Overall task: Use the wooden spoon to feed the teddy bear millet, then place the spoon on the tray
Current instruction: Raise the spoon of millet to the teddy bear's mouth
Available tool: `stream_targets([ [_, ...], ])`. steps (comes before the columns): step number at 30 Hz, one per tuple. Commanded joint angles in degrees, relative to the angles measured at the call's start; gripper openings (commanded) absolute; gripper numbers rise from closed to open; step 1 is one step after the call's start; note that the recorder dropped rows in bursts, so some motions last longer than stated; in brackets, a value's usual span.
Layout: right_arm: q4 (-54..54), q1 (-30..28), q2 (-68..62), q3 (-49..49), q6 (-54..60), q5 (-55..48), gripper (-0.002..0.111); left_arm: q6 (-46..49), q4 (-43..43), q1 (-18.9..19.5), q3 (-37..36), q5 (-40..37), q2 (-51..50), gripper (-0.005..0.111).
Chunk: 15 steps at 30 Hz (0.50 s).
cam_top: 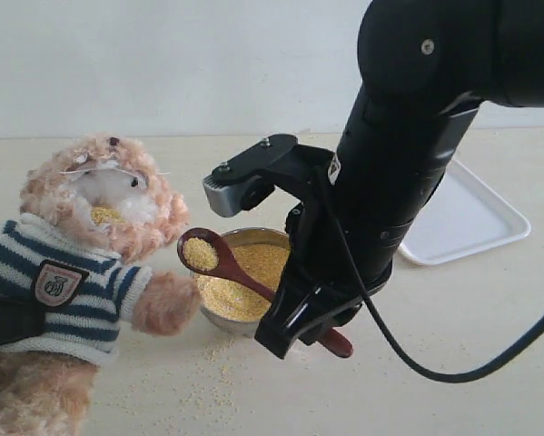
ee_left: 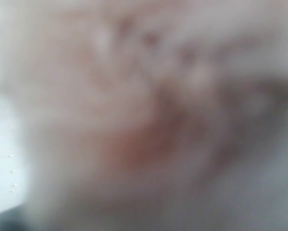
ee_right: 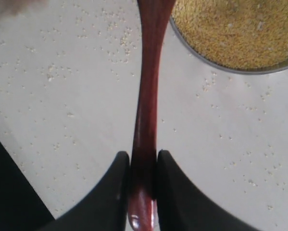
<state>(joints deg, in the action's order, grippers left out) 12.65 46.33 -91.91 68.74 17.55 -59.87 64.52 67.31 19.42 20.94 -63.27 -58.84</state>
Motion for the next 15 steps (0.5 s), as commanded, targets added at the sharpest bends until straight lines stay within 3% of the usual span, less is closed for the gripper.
stream_targets([
  [1, -0.3, 0.1, 3.5, -0.1, 0.1, -0.2, 0.001, 0.2, 1.1, 0.0, -0.1, -0.9, 0.4, 0.005],
  [15, -1.7, 7.4, 6.1, 2.5, -4.0, -5.8, 0.001, 0.2, 1.1, 0.0, -0.1, -0.9, 0.4, 0.005],
])
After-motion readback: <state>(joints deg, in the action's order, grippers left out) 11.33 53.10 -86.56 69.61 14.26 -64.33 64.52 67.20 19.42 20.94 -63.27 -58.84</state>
